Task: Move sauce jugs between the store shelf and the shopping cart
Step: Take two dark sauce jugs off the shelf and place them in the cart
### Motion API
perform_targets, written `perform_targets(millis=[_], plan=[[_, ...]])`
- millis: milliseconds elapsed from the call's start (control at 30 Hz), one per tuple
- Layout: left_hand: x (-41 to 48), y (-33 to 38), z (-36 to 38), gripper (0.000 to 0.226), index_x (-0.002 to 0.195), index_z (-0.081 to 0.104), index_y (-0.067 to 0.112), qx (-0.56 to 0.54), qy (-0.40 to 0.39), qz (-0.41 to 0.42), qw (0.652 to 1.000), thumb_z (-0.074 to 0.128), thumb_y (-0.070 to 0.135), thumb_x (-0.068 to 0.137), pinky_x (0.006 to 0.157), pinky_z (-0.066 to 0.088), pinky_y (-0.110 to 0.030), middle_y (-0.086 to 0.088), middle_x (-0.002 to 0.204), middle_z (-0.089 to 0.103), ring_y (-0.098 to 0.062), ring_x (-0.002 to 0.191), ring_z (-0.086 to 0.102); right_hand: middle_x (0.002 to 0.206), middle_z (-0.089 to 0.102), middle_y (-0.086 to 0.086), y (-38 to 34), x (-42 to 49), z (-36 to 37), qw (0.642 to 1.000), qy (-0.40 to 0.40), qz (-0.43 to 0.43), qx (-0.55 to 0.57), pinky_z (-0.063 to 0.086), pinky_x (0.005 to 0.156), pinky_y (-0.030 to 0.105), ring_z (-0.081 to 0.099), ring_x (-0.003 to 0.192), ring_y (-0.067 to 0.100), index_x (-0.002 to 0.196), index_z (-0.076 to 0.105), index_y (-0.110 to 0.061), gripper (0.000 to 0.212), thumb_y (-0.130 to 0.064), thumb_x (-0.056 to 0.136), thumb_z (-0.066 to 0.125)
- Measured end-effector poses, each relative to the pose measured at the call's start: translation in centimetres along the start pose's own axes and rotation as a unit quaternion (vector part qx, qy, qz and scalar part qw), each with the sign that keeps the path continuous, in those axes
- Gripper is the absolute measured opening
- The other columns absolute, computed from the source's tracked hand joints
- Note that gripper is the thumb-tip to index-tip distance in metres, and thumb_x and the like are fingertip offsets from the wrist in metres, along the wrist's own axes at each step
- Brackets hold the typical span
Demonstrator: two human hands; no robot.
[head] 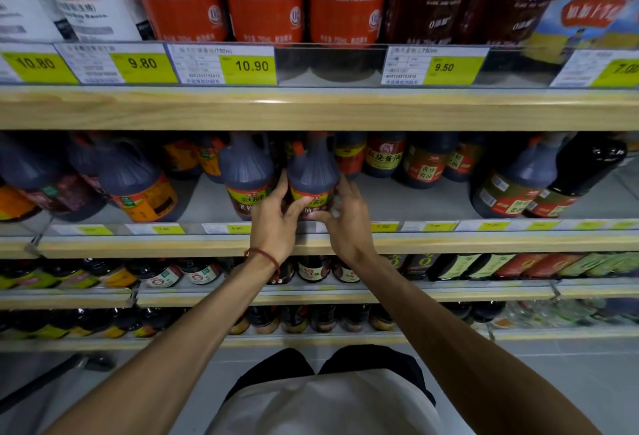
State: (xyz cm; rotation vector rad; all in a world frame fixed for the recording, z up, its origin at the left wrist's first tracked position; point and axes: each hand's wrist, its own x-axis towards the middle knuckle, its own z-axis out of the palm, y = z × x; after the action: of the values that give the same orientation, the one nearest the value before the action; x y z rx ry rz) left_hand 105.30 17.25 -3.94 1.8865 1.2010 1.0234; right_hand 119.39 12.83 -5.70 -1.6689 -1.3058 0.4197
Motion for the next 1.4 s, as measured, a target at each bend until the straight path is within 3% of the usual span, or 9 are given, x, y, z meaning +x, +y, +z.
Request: perform_targets(millis=[133,267,500,700,833,1000,1167,1400], plan=[[0.0,-0.9,-0.3,0.063,0.145,0.054,0.026,0.005,0.043,-0.011,0.999,0.062,0.054,0.089,0.103,0.052,-0.041,0.001,0.120,0.074,-0.016,0.123,0.062,0.139,0.059,0.007,-0.1,0.3,0.7,1.000,-0.010,0.014,-0.009,0.055,0.098,0.050,0.061,0.125,0.028,0.155,0.039,-0.022,0.090,-0.021,0.079,0.087],[0.0,-0.9,-0.7,0.045,0.130,0.069,0.020,-0.004,0.059,-0.009,0.998,0.074,0.038,0.090,0.103,0.053,-0.038,0.007,0.120,0.073,-0.010,0.118,0.064,0.137,0.060,0.006,-0.3,0.0,0.9,0.999,0.004,0.028,-0.020,0.057,0.096,0.050,0.062,0.122,0.027,0.153,0.041,-0.022,0.086,-0.023,0.081,0.087],[-0.1,1.0,-2.0,0.043,0.130,0.069,0.017,-0.008,0.035,-0.050,0.998,0.076,0.028,0.089,0.103,0.053,-0.038,0.001,0.119,0.074,-0.013,0.116,0.066,0.140,0.058,0.010,-3.4,-1.9,0.1,0.996,-0.013,0.062,-0.065,0.056,0.098,0.049,0.060,0.125,0.030,0.153,0.040,-0.015,0.075,-0.009,0.088,0.077],[-1.8,2.7,-4.7,0.034,0.125,0.069,0.009,0.025,-0.011,-0.115,0.993,0.072,0.017,0.092,0.097,0.054,-0.031,-0.007,0.119,0.073,-0.019,0.110,0.068,0.130,0.065,0.014,-8.4,-5.1,-2.3,0.979,-0.055,0.068,-0.184,0.053,0.091,0.041,0.061,0.115,0.035,0.133,0.064,-0.009,0.043,-0.005,0.090,0.067],[-3.8,2.7,-8.1,0.038,0.128,0.064,0.013,0.167,-0.065,-0.054,0.982,0.065,0.021,0.091,0.088,0.055,-0.038,-0.006,0.125,0.063,-0.027,0.111,0.061,0.128,0.064,0.011,-11.5,-6.7,-2.6,0.968,-0.094,0.054,-0.228,0.050,0.087,0.042,0.055,0.120,0.032,0.135,0.061,-0.014,0.042,-0.015,0.094,0.065],[-8.3,2.1,-12.2,0.043,0.128,0.061,0.011,0.349,-0.104,-0.029,0.931,0.063,0.034,0.092,0.085,0.054,-0.045,-0.008,0.126,0.055,-0.033,0.114,0.054,0.124,0.067,0.009,-13.6,-9.0,-1.3,0.956,-0.114,-0.015,-0.269,0.054,0.083,0.042,0.058,0.116,0.031,0.130,0.067,-0.012,0.041,-0.014,0.089,0.069],[-14.6,1.8,-16.5,0.044,0.127,0.062,0.014,0.414,-0.076,-0.067,0.905,0.059,0.041,0.092,0.081,0.053,-0.044,-0.008,0.126,0.058,-0.033,0.113,0.056,0.112,0.067,0.007,-15.0,-12.6,1.5,0.938,-0.161,-0.090,-0.294,0.055,0.086,0.044,0.061,0.107,0.032,0.117,0.071,-0.012,0.038,-0.027,0.082,0.072],[-24.9,3.3,-22.6,0.037,0.117,0.064,0.012,0.458,-0.016,-0.147,0.877,0.062,0.039,0.091,0.079,0.051,-0.047,-0.009,0.124,0.059,-0.034,0.110,0.058,0.120,0.065,0.006,-18.4,-19.2,5.5,0.915,-0.243,-0.164,-0.278,0.045,0.096,0.046,0.057,0.115,0.031,0.121,0.072,-0.014,0.044,-0.040,0.086,0.070]])
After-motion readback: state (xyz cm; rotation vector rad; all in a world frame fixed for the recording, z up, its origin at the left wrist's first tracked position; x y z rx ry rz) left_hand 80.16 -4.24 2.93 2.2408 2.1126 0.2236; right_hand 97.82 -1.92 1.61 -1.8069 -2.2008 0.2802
